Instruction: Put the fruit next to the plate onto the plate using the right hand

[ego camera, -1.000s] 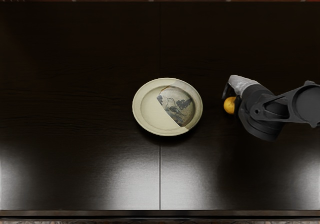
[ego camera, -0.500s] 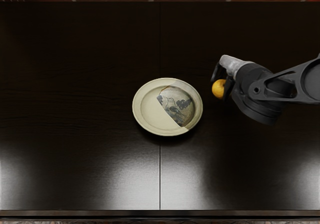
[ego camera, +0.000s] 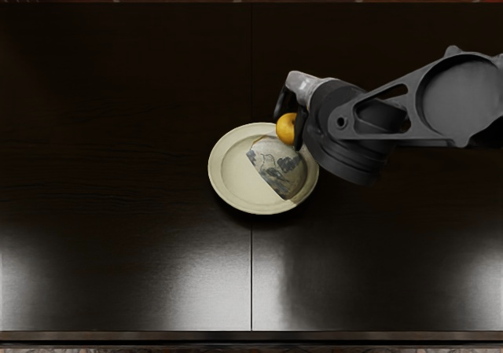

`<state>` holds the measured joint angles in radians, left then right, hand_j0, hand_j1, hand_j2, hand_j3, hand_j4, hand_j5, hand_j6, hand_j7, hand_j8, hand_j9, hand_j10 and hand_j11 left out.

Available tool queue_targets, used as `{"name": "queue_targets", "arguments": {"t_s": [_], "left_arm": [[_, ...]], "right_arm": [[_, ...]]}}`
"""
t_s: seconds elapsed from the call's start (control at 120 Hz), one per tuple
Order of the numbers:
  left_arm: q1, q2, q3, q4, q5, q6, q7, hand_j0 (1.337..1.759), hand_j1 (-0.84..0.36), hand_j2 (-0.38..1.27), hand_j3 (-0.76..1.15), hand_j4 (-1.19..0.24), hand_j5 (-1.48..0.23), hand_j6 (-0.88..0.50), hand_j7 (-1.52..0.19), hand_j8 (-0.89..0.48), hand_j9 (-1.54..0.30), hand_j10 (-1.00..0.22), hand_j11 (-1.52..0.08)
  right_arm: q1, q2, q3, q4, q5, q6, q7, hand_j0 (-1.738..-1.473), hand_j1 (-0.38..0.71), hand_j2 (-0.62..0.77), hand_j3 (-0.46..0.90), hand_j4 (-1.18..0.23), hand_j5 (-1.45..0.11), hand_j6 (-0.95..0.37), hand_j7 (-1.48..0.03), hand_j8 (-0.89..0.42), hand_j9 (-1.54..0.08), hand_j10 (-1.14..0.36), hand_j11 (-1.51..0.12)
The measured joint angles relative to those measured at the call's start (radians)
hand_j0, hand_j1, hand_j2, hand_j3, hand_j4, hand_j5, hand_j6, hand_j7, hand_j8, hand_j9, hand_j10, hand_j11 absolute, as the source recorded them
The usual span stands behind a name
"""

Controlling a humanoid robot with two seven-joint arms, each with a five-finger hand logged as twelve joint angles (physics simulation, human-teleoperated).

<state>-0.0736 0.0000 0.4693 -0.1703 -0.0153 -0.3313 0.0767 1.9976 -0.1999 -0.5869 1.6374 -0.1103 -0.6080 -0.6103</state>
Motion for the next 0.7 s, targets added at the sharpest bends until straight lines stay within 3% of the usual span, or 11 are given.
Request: {"name": "queue_targets", "arguments": {"t_s": [0.3,0.7], "left_arm": [[0.000,0.000,0.000,0.000,0.000,0.000,0.000,1.658,0.35,0.00,0.00,0.00,0.00,0.00,0.00,0.00,0.00,0.00,0.00],[0.000,0.000,0.000,0.000,0.000,0.000,0.000,1.658,0.35,0.00,0.00,0.00,0.00,0.00,0.00,0.00,0.00,0.00,0.00]], "right_arm": [[-0.012,0.114,0.011,-0.099,0.039,-0.002,0.000,-1.657,0.32,0.50,0.00,-0.68,-0.96,-0.50,-0.92,-0.46,-0.94,-0.69,-0.94],[-0.101,0.154,0.012,-0.155,0.022,-0.002,-0.001,-1.657,0.31,0.53,0.00,-0.70,-0.93,-0.53,-0.92,-0.50,-0.92,-0.70,-0.92]]}}
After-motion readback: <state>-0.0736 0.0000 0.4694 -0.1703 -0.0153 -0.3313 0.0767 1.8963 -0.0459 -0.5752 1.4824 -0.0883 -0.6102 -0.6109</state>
